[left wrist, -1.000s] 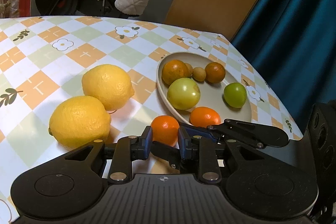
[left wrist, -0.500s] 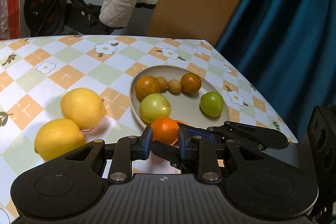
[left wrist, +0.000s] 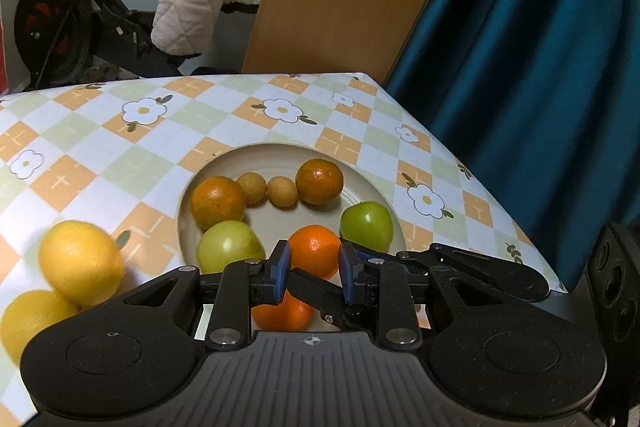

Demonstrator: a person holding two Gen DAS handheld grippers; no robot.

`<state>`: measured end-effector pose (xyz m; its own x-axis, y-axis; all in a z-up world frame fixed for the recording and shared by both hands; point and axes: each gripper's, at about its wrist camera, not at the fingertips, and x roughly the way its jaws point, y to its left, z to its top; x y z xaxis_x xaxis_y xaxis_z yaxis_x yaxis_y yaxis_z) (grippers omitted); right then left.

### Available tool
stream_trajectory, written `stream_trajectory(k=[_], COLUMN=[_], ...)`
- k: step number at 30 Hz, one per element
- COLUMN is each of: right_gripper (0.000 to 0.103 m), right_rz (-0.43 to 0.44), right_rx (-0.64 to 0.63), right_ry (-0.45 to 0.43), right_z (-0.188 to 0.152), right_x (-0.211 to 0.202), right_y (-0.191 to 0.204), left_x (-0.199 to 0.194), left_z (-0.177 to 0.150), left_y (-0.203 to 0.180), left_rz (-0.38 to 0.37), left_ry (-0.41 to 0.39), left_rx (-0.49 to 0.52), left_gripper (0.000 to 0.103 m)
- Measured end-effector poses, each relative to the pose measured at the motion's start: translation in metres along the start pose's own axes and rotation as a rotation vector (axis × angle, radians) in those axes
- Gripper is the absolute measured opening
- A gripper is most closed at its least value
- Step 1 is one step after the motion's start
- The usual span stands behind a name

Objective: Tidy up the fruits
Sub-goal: 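Lower the tangerine onto the plate and open the left tool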

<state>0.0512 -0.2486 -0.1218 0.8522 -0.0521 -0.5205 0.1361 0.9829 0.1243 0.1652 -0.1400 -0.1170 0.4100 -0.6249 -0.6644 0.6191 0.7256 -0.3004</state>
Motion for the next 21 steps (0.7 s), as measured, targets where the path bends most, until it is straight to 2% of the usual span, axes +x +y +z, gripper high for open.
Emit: stream_trajectory(k=[12, 21], right_gripper=[0.031, 0.032], right_rz=[-0.011, -0.020], right_rx=[0.015, -0.024], right_ry=[0.052, 0.055], right_z=[0.001, 0.005], right_x=[0.037, 0.041], right_y=[-0.019, -0.012], left_x=[0.032, 0.022], left_z=[0.017, 0.024], left_y=[0.005, 0.012], left_rz=[0.054, 0.085], left_ry=[0.038, -0.007], left_rx=[0.012, -0.013], left_gripper=[0.028, 0.029])
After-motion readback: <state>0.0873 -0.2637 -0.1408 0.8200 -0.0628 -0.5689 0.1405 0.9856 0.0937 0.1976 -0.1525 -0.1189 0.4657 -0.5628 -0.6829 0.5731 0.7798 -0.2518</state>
